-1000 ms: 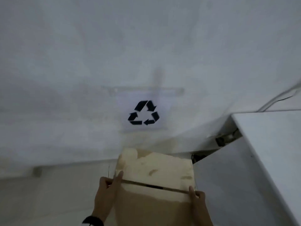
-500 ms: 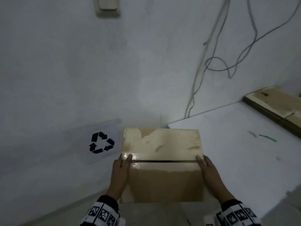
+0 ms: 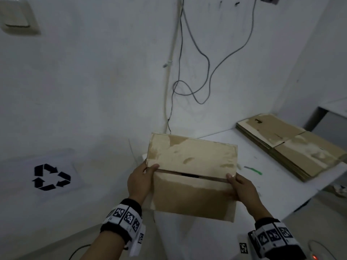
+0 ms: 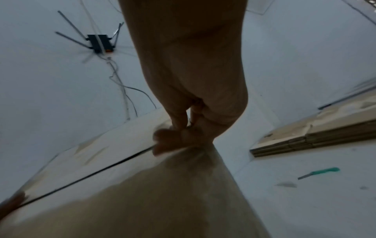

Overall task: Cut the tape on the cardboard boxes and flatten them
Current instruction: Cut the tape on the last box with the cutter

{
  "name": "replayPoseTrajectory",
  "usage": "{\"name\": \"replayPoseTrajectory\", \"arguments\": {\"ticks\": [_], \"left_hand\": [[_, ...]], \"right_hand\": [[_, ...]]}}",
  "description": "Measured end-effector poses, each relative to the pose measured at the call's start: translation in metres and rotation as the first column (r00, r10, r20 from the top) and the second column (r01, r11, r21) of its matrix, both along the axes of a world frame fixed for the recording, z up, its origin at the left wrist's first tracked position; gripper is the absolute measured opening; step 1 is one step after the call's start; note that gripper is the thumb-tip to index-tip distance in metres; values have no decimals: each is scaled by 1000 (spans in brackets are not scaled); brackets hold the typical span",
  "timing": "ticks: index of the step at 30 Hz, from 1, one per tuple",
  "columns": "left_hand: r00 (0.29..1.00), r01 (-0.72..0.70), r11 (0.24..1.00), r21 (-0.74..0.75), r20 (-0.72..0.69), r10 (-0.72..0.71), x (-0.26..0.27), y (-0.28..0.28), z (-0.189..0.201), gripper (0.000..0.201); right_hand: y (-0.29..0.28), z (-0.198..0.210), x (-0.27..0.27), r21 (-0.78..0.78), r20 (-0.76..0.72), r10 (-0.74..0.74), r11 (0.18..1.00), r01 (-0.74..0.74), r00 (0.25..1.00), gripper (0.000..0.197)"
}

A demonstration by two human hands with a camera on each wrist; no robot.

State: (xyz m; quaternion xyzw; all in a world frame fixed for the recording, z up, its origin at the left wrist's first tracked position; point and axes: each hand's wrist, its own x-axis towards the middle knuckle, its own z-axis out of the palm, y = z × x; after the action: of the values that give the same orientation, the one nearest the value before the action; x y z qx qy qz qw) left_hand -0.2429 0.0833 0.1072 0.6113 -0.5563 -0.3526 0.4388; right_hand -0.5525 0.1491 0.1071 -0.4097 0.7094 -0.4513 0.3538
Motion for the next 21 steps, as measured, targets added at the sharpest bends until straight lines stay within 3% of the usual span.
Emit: {"name": "replayPoseTrajectory", "arguments": {"ticks": [3,5,7,9,11,12,14,16,17,19,21], "left_hand": [[999,25,999,36,-24,-25,-30,-12,-9,31],[983,83,993,84,-173,-67,-44,-22,-11,31],[917,179,966,185,-388,-95,-54,-36,-12,39],[819,274,928,253,-567,-88,-61,-48,-13,64],[711,361,894,265,-698,-80,-69,-57,-11,86],[691,405,875,266,-715,-103,-73,-60,-9,86],[676,451,844,290,-728,-111,-81,-66,-5,68],[667,443,836,325,-743,-64,-91,-73,-6,56],[653,430,842,326,-756,-41,-97,-76,-8,49],[578,395,882,258,-816,-20,-113,-80,-18,39],[504,324,924,202,-863,12,-127,-88,-39,43]], "right_hand": [[-6,-3,-28,-1,260,26,1000,-27,965,26],[-12,-9,-44,-42,355,58,998,-46,933,40],[-22,-15,-55,-80,465,76,996,-44,882,44],[-31,-18,-63,-104,555,24,994,41,831,38],[-41,-23,-69,-165,541,8,982,96,841,38],[-45,-27,-73,-171,521,3,980,100,854,33],[-53,-36,-81,-161,566,-25,977,140,824,21],[-62,-47,-91,-166,520,-67,970,177,852,37],[-66,-52,-97,-172,517,-80,965,195,852,36],[-75,-60,-106,-175,572,-96,956,235,815,19],[-89,-69,-116,-166,646,-107,947,276,756,2]]}}
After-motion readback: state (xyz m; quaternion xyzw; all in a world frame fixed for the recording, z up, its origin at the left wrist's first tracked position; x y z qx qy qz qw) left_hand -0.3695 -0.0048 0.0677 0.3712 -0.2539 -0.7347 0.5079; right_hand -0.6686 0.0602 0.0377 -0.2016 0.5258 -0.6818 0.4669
